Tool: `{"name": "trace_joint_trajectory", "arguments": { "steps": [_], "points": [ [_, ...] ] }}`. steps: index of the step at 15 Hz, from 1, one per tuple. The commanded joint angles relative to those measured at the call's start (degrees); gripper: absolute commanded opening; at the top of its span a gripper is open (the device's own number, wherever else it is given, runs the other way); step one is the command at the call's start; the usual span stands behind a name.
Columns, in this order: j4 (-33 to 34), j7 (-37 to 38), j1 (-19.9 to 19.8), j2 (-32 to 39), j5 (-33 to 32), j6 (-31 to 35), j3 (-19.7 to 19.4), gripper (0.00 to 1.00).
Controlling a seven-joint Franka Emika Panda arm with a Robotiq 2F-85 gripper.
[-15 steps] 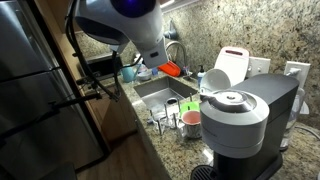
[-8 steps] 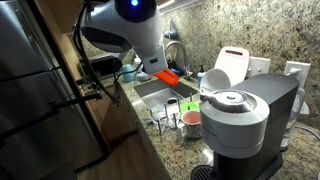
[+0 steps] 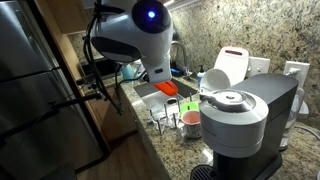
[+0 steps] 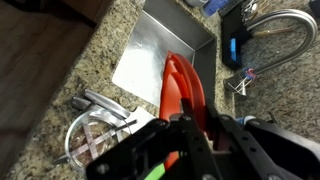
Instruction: Take the orange lid out of the open cupboard and put it on the counter
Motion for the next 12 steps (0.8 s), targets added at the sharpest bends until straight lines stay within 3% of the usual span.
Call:
{"name": "trace_joint_trajectory", "arguments": {
  "steps": [1,4,5,11,12],
  "points": [
    [0.59,6.31,3.45,1.42,-4.37,-0.75,-3.53,0.04],
    [0.73,10.57,5.27,1.18,-9.07,-0.88,-5.56,0.04],
    [-0.31,7.55,1.87,-0.56,-8.01,0.32,-2.40,0.15],
    [-0.34,9.03,2.65,-0.70,-9.65,0.42,-3.18,0.15],
    [0.42,8.35,2.59,-1.71,-10.12,-1.21,-2.94,0.04]
  ]
}}
